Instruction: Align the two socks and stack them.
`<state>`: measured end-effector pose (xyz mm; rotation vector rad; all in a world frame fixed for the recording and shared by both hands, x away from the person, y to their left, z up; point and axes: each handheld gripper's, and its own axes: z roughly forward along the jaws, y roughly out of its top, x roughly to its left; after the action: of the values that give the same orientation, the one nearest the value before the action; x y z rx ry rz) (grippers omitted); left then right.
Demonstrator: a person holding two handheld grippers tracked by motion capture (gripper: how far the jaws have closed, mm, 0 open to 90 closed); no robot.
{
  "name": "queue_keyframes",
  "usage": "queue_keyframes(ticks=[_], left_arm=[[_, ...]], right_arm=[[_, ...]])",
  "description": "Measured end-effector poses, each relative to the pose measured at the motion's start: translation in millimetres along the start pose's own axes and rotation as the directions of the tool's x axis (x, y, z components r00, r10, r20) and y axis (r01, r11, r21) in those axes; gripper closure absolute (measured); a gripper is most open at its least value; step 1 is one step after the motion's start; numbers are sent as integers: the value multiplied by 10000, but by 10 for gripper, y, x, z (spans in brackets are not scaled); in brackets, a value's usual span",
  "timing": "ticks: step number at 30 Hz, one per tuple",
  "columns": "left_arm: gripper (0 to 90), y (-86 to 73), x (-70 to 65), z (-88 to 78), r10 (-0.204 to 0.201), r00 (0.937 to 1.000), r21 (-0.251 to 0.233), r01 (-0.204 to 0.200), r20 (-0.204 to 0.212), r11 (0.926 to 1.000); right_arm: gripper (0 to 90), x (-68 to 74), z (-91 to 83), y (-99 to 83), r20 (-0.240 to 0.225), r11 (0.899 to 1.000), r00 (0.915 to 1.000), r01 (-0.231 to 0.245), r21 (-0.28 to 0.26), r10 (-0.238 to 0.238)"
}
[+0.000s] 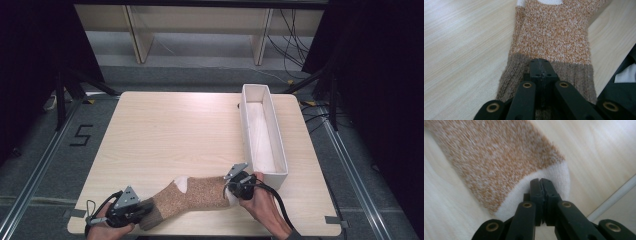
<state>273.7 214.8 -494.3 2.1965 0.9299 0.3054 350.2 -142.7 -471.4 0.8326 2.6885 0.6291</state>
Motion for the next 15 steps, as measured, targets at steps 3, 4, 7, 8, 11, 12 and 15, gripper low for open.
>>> queue_keyframes(ticks=[3, 4, 7, 8, 11, 12, 15], left_arm=[[890, 8, 1, -2, -126, 9999, -201, 128, 114, 9997], [890, 12, 3, -16, -33, 9999, -139, 34, 95, 9999], [891, 26, 3, -36, 36, 10000, -201, -35, 61, 9998], [891, 23, -6, -35, -19, 10000, -249, 21, 64, 9997], [892, 12, -25, -36, 28, 9996, -263, -21, 265, 9997], [892, 12, -24, -33, 30, 9996, -233, -23, 276, 9997], [892, 2, -24, -34, -5, 9996, -192, 10, 269, 9998]], right_arm=[[884, 27, -96, 58, -236, 9987, 9996, 145, -495, -157], [884, 26, -119, 80, -422, 9973, 9991, 64, -730, -95], [884, 16, -114, 90, -741, 9963, 9971, 95, -855, -159], [884, 16, -114, 90, -741, 9963, 9971, 95, -855, -159], [884, 31, -68, 60, -1164, 9971, 9928, -360, -664, 281], [885, 28, -21, 47, -1159, 9983, 9932, -205, -543, 141], [885, 30, 33, 54, -1140, 9989, 9934, -177, -441, 126]])
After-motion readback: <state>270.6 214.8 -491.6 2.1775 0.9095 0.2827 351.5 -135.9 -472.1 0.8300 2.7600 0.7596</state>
